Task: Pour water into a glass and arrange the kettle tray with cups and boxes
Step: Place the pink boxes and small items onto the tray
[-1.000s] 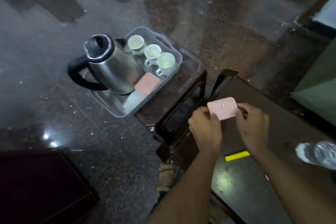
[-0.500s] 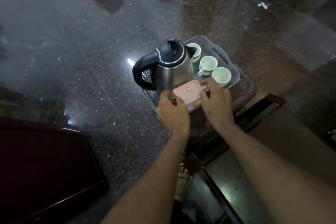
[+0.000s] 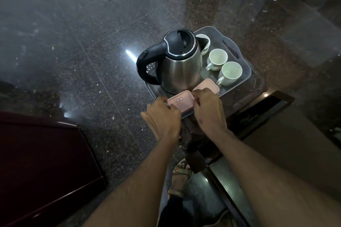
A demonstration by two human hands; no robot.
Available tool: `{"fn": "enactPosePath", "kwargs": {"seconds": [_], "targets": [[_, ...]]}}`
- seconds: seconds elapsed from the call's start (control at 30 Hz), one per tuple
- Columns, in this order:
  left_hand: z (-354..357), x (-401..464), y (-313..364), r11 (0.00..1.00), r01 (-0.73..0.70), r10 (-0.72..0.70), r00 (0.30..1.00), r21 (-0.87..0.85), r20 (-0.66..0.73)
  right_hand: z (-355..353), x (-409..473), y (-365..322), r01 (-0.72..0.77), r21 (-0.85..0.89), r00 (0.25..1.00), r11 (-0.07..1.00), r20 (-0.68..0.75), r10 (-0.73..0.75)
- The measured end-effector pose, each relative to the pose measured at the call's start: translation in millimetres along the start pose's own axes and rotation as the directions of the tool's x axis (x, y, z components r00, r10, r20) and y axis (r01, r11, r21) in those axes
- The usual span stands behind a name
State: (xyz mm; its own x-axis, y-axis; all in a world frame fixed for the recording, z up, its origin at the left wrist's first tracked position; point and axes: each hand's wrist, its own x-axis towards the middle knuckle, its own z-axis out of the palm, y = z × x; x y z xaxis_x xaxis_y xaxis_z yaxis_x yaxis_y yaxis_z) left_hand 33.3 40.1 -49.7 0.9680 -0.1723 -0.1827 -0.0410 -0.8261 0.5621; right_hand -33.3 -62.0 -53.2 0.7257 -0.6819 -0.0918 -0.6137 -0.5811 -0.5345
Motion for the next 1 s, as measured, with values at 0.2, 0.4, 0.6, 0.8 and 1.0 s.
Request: {"fn": "enactPosePath", "kwargs": {"seconds": [0.2, 0.4, 0.6, 0.8, 1.0], "targets": [[5.6, 6.0, -5.0, 0.994, -0.062, 0.061, 0.998, 0.091, 0.010, 7.6, 0.5, 6.1, -0.010, -0.010, 1.000, 1.000, 0.026, 0.011], [13.0, 9.2, -6.2, 0.963, -0.089, 0.089, 0.996, 0.255, 0.010, 15.7, -10.2, 13.6, 0.071, -0.021, 0.997, 0.997, 0.027, -0.071], [7.4, 7.9, 1.3, 0.947, -0.072, 0.076, 0.997, 0.314, 0.002, 2.1, -21.6, 20.3, 0.108, -0.036, 0.993, 0.994, -0.052, -0.109], [13.5, -48.5, 34.7, 0.960, -0.270, 0.274, 0.961, 0.075, -0.046, -30.5, -90.9, 95.9, -0.140, 0.036, 0.976, 0.990, -0.163, 0.144], [74.7, -161.2, 47.4, 0.879, -0.474, 0.473, 0.848, -0.056, 0.239, -56.4, -213.5, 207.2, -0.552, -0.028, 0.827, 0.833, -0.144, 0.543]]}}
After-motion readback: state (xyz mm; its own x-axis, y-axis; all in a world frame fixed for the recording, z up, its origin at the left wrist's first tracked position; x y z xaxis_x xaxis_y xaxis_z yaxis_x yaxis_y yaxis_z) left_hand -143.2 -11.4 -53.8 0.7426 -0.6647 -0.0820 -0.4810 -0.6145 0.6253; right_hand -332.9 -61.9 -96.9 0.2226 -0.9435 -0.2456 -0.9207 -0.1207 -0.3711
